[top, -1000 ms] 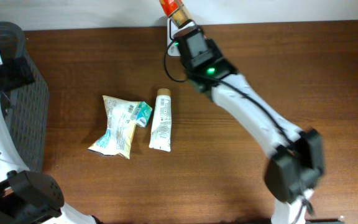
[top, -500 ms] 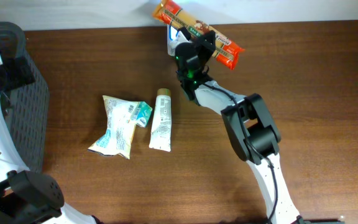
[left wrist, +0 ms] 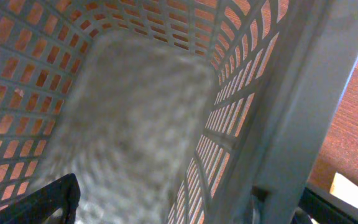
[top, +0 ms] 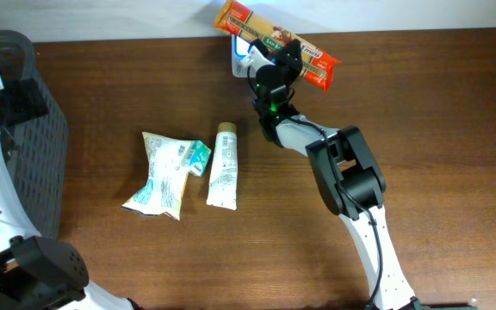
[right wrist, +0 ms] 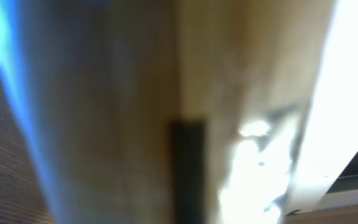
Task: Scan the item barcode
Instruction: 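Hold the pasta package barcode in front of the scanner, then carry the pasta package right and set it down on the table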
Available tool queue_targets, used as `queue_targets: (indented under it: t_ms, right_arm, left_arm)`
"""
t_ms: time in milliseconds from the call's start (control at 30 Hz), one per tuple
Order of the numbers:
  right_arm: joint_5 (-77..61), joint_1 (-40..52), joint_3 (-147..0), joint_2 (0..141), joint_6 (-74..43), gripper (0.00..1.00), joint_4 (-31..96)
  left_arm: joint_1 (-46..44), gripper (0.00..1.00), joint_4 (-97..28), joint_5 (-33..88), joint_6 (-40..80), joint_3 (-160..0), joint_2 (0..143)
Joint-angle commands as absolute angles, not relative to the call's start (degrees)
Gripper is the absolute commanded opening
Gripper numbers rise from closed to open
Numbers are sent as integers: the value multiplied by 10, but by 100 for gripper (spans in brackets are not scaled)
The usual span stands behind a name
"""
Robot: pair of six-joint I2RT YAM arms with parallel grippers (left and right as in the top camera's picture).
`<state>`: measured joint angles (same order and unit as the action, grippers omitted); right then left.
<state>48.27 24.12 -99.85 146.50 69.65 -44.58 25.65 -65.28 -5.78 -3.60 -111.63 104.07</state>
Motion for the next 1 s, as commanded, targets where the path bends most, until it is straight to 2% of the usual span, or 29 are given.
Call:
queue_targets:
  t_ms: [0,267,433,567,700,767,867,967]
  right_arm:
    - [480,227,-1019,1448,686,4,-465]
    - [475,238,-1019,1445,684,4,-477]
    - [501,267,-1019,1386,684,4,-475]
    - [502,289,-1019,1322,632,4,-380]
    - [498,324,-1019,1207,476,4,-105]
    - [466,333,-1019,1150,344,4,52]
    - [300,325,-1019,1058,46,4,301]
    - [185,288,-1019,1006,-82,4,472]
  left_arm:
    - [260,99,-652,-53,-32,-1114,1042]
    - [261,99,-652,-53,-32,-1114,1042]
    - [261,99,-652,-53,-32,-1114,1042]
    - [261,99,-652,-53,-33,-1114,1042]
    - [261,99,-652,-53,-32,-1114,1042]
    - [260,99,-652,-53,-32,-1114,1042]
    - [261,99,-652,-53,-32,-1114,1042]
    - [260,99,-652,-53,-33,-1114,1042]
